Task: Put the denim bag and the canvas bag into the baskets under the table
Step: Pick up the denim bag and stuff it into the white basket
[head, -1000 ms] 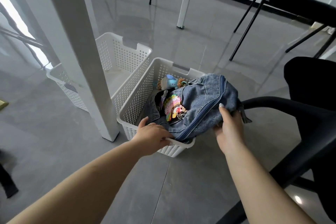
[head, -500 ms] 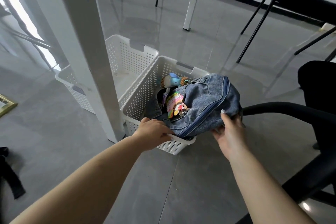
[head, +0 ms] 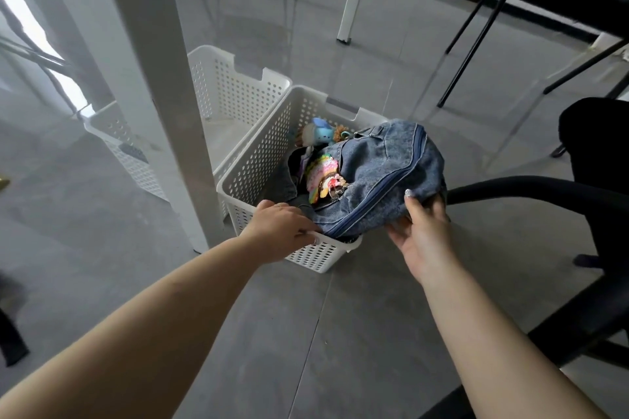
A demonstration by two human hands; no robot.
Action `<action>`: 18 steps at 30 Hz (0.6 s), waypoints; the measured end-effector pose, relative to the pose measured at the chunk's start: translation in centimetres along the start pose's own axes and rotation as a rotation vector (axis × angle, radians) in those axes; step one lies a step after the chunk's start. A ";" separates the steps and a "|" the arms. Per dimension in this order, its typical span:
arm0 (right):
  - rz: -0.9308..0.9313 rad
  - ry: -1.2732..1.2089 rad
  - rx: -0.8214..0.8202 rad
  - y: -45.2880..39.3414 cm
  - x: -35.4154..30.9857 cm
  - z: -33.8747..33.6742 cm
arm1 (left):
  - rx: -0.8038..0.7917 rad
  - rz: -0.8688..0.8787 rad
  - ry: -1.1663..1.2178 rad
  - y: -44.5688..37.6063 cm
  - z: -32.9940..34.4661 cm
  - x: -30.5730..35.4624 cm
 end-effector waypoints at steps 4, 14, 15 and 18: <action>-0.016 0.010 0.031 0.8 0.4 0.3 | -0.004 -0.015 0.034 0.1 0.1 0.3; 0.242 0.543 -0.089 16.5 -2.6 7.5 | 0.222 -0.562 1.333 15.8 -10.3 0.8; 0.252 0.606 -0.145 18.7 -3.3 8.8 | 0.248 -0.618 1.408 18.1 -11.4 0.4; 0.326 0.690 -0.301 26.4 -5.3 13.4 | 0.276 -0.791 1.489 26.4 -15.4 -0.7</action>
Point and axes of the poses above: each hand's wrist, its own y-axis away from the middle knuckle, its own z-axis out of the palm, x = y × z, the point moved 4 cm from there along -y, towards the middle knuckle, and after that the axes turned 8 degrees about y, right-handed, at the moved point
